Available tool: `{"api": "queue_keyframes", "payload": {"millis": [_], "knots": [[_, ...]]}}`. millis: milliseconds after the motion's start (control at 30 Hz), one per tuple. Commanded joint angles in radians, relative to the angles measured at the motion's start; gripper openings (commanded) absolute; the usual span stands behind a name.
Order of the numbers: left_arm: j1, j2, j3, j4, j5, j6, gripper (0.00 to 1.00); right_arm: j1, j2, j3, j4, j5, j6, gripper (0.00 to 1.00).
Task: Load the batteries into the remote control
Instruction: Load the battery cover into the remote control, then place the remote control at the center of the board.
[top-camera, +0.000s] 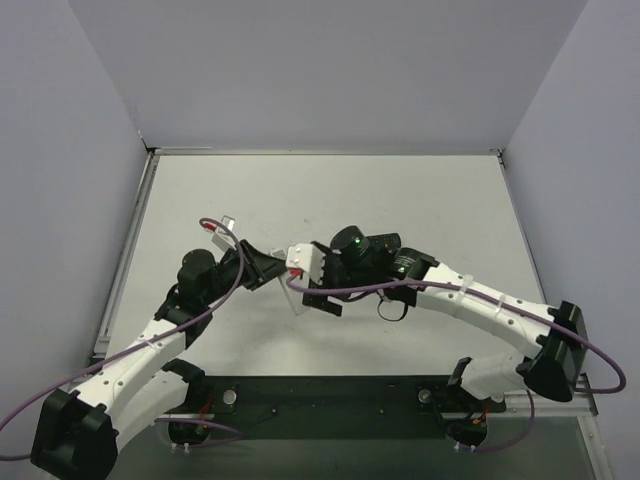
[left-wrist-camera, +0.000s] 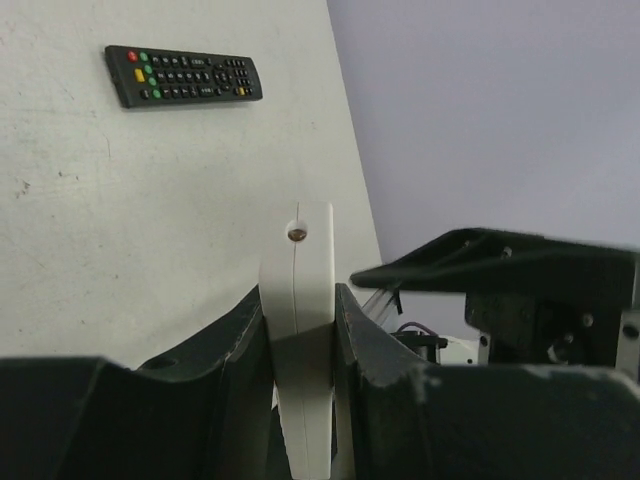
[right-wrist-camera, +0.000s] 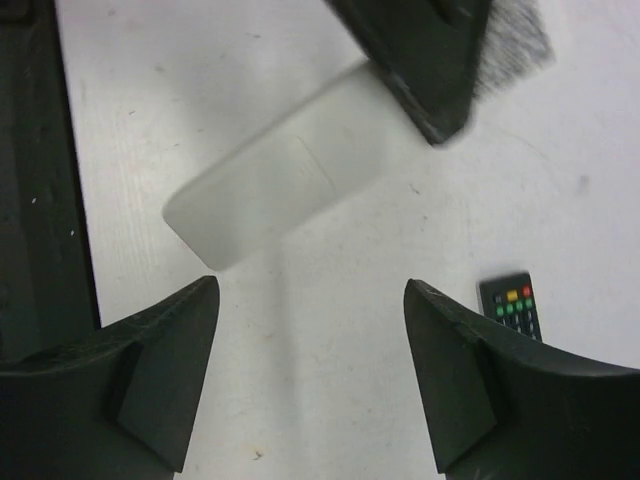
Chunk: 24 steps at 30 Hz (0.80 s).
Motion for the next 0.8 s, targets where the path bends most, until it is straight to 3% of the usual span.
{"api": "queue_keyframes", "payload": {"millis": [0, 33, 133, 400, 767], "knots": [[-0.005, 0.101, 0.161, -0.241, -0.032, 0.239, 0.0, -0.114, -0.186, -0.084, 0.135, 0.122, 0.319, 0.73], [-0.006, 0.129, 0.183, -0.266, -0.041, 0.267, 0.0, -0.163, -0.215, -0.096, 0.137, 0.15, 0.418, 0.84], [-0.008, 0.25, 0.31, -0.448, -0.107, 0.399, 0.0, -0.293, -0.317, -0.136, 0.099, 0.27, 0.643, 1.0], [-0.034, 0.606, 0.643, -0.837, -0.404, 0.672, 0.0, -0.504, -0.527, -0.25, -0.108, 0.405, 0.885, 1.0], [-0.127, 1.119, 1.042, -1.152, -0.861, 0.783, 0.08, -0.587, -0.639, -0.288, -0.225, 0.474, 0.91, 0.99]]}}
